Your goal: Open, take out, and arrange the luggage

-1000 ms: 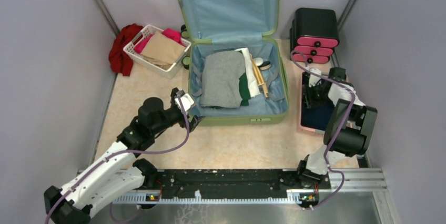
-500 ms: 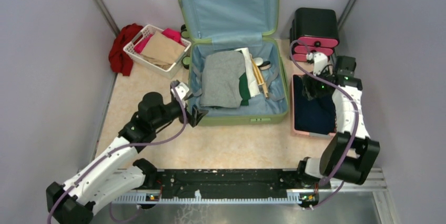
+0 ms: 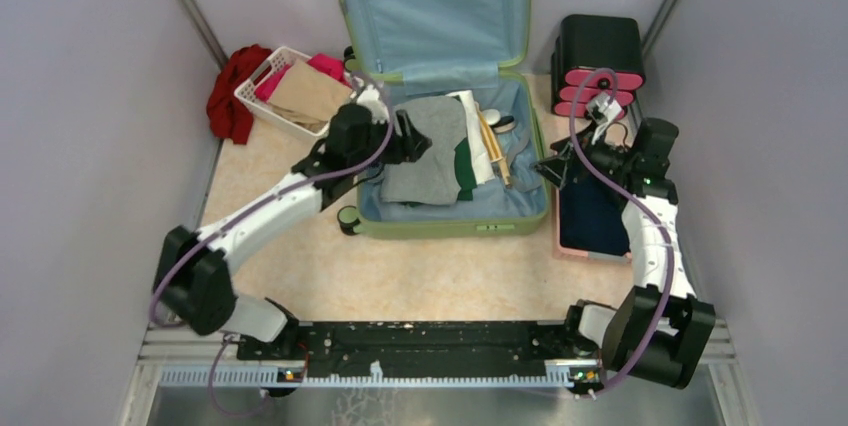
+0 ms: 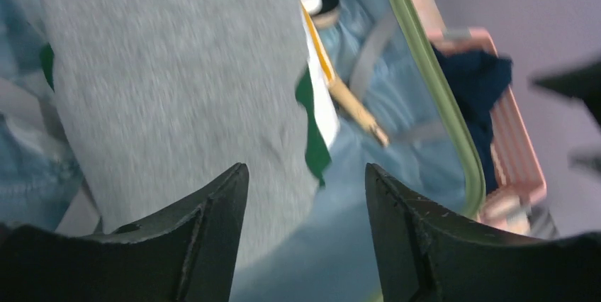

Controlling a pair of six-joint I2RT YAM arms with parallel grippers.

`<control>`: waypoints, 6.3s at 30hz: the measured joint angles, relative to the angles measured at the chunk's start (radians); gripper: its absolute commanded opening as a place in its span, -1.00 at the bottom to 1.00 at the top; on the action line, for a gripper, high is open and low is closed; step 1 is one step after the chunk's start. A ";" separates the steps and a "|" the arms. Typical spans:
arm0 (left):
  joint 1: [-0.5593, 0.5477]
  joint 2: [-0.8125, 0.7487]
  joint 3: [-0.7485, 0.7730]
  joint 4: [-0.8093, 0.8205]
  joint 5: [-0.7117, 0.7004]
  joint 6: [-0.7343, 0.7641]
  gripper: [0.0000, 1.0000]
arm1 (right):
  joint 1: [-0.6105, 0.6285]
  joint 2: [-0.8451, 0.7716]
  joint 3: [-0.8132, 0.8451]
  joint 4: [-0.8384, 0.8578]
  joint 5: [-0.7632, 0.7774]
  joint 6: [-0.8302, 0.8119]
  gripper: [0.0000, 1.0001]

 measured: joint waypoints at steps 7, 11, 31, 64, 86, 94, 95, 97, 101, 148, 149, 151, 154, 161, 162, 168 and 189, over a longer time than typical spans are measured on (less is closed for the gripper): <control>-0.070 0.438 0.582 -0.353 -0.341 -0.111 0.54 | 0.000 0.004 -0.042 0.050 -0.074 0.043 0.77; -0.128 0.628 0.839 -0.523 -0.488 -0.090 0.63 | -0.006 0.004 -0.045 0.060 -0.077 0.044 0.77; -0.166 0.914 1.147 -0.679 -0.718 0.120 -0.69 | -0.029 0.005 -0.047 0.058 -0.079 0.051 0.77; 0.188 0.376 0.263 0.068 0.151 0.032 -1.00 | 0.465 0.370 0.252 0.183 0.169 0.174 0.91; 0.248 0.373 0.230 0.172 0.337 -0.060 -1.00 | 0.709 0.895 0.767 0.098 0.424 0.182 0.84; 0.252 0.373 0.230 0.175 0.341 -0.072 -0.76 | 0.750 0.916 0.780 0.094 0.438 0.227 -0.14; 0.252 0.373 0.231 0.175 0.341 -0.073 -0.53 | 0.751 0.916 0.780 0.093 0.439 0.231 -0.32; 0.252 0.373 0.231 0.176 0.336 -0.072 -0.20 | 0.752 0.916 0.779 0.092 0.438 0.242 -0.64; 0.264 0.372 0.235 0.173 0.328 -0.078 0.44 | 0.752 0.915 0.765 0.099 0.450 0.251 -1.00; 0.304 -0.794 -0.476 -0.208 0.146 0.477 0.97 | 0.133 0.089 0.637 -0.843 0.483 -0.384 -1.00; 0.304 -0.793 -0.476 -0.207 0.146 0.477 0.98 | 0.128 0.076 0.638 -0.859 0.485 -0.396 -1.00; 0.304 -0.794 -0.476 -0.206 0.146 0.478 0.98 | 0.115 0.059 0.642 -0.894 0.490 -0.415 -1.00; 0.304 -0.794 -0.476 -0.205 0.145 0.479 0.97 | 0.087 0.045 0.642 -0.939 0.492 -0.444 -1.00; 0.304 -0.793 -0.476 -0.203 0.145 0.487 0.98 | -0.053 0.032 0.598 -0.997 0.466 -0.544 -1.00; 0.304 -0.793 -0.476 -0.203 0.145 0.488 0.97 | -0.075 0.031 0.575 -0.997 0.461 -0.562 -1.00; 0.304 -0.792 -0.476 -0.203 0.144 0.489 0.98 | -0.168 0.077 0.357 -0.938 0.433 -0.731 -0.99; 0.304 -0.775 -0.476 -0.203 0.135 0.492 0.97 | -0.271 0.359 0.364 -0.917 0.365 -1.305 -0.95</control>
